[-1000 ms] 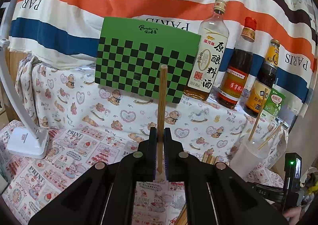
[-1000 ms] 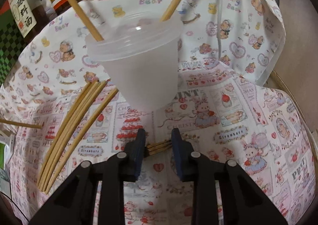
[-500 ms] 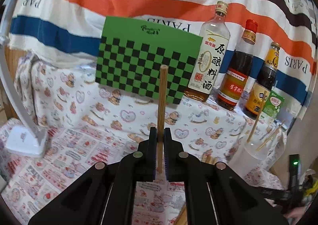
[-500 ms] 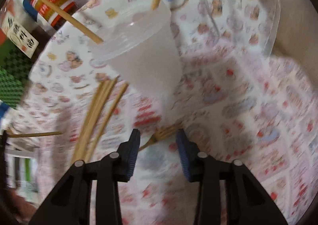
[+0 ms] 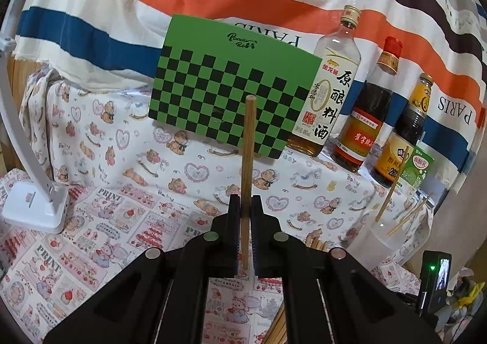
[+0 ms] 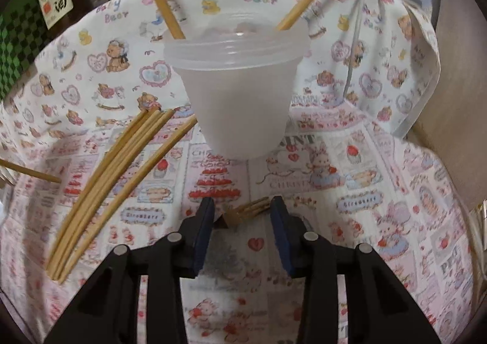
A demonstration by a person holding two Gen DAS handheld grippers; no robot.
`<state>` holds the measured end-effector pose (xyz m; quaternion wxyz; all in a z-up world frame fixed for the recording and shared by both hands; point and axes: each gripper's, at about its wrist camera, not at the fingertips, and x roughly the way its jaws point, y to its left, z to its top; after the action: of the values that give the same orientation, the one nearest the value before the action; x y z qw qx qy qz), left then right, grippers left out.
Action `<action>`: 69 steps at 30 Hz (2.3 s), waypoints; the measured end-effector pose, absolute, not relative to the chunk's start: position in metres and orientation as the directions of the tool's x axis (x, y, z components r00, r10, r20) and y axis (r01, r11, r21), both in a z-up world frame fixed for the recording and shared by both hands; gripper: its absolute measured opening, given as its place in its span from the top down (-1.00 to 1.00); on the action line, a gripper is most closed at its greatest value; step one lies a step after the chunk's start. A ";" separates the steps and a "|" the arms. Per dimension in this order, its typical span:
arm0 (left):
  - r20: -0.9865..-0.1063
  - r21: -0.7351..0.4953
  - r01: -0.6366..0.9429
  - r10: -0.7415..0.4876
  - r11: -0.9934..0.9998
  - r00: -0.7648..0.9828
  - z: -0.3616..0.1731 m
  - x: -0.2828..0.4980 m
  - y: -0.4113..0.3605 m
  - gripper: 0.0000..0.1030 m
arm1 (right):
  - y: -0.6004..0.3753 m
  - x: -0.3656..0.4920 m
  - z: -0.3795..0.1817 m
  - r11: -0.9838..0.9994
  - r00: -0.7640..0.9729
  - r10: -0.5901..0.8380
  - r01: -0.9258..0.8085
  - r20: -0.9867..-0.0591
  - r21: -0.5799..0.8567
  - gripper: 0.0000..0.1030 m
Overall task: Organize utensils
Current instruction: 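Carry the upright chopstick toward the cup with the left gripper while the right hovers open by the cup, then lower the right gripper and close it on the metal fork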
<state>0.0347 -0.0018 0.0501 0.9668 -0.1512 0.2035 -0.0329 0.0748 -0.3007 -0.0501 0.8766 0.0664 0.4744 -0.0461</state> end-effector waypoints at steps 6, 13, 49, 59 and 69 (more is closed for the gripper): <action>-0.357 -0.277 0.029 -0.131 0.960 0.925 0.057 0.027 -0.010 0.90 | -0.296 0.079 -0.052 0.992 0.556 -0.029 0.115 -0.831 0.043 0.29; -0.354 -0.301 0.044 -0.154 0.953 0.922 0.061 0.022 -0.012 0.90 | -0.309 0.079 -0.050 0.989 0.548 -0.004 0.128 -0.836 0.079 0.63; -0.345 -0.273 0.023 -0.120 0.962 0.931 0.060 0.022 -0.011 0.90 | -0.344 0.071 -0.041 0.931 0.577 0.220 0.116 -0.786 0.346 0.91; -0.348 -0.273 0.021 -0.119 0.962 0.930 0.060 0.023 -0.012 0.90 | -0.343 0.067 -0.040 0.942 0.594 0.207 0.094 -0.777 0.323 0.93; -0.347 -0.274 0.024 -0.122 0.962 0.930 0.057 0.023 -0.011 0.90 | -0.313 0.075 -0.045 0.971 0.610 0.200 -0.019 -0.767 0.238 0.46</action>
<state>0.0233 -0.0110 0.0573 0.9732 -0.1335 0.1836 -0.0375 0.0755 -0.3129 -0.0452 0.8913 0.1033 0.4372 0.0614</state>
